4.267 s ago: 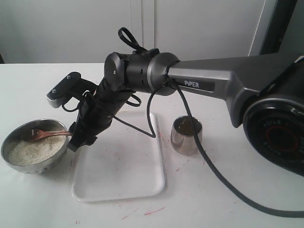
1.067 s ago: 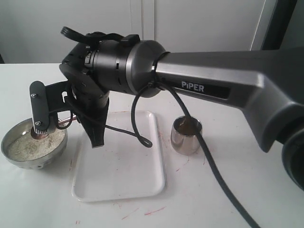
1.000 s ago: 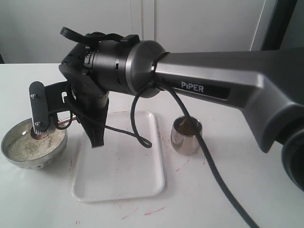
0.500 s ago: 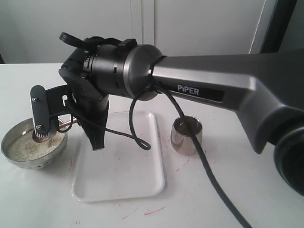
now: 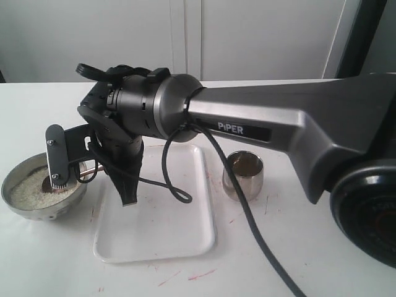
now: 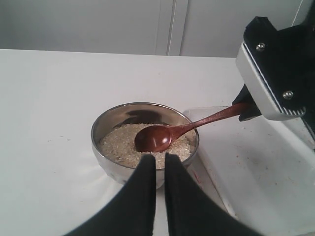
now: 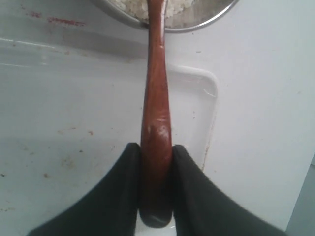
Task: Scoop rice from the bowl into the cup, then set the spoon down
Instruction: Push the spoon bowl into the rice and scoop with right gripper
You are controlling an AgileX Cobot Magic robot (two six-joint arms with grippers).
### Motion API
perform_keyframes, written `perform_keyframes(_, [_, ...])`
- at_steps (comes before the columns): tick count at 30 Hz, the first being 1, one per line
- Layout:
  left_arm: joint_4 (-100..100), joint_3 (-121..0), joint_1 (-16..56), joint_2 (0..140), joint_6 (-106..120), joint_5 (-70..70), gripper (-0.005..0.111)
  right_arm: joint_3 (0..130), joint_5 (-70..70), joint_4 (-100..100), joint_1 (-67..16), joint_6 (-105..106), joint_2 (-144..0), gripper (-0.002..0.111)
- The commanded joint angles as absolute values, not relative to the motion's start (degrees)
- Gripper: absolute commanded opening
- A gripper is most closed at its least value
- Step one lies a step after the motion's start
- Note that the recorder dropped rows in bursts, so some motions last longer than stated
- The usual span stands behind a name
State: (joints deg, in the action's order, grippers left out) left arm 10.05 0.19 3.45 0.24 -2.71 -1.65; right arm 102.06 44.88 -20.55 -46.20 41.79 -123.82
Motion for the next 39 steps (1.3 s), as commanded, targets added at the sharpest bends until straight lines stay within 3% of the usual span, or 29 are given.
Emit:
perform_keyframes(1, [10.57, 0.00, 3.59, 0.00, -2.81, -1.36, 0.014, 102.22, 44.85, -20.12, -46.22, 40.14, -123.76, 0.000])
perform_keyframes(39, [10.57, 0.00, 3.59, 0.00, -2.81, -1.36, 0.014, 102.22, 47.75, -0.80, -44.56, 29.30, -123.76, 0.000])
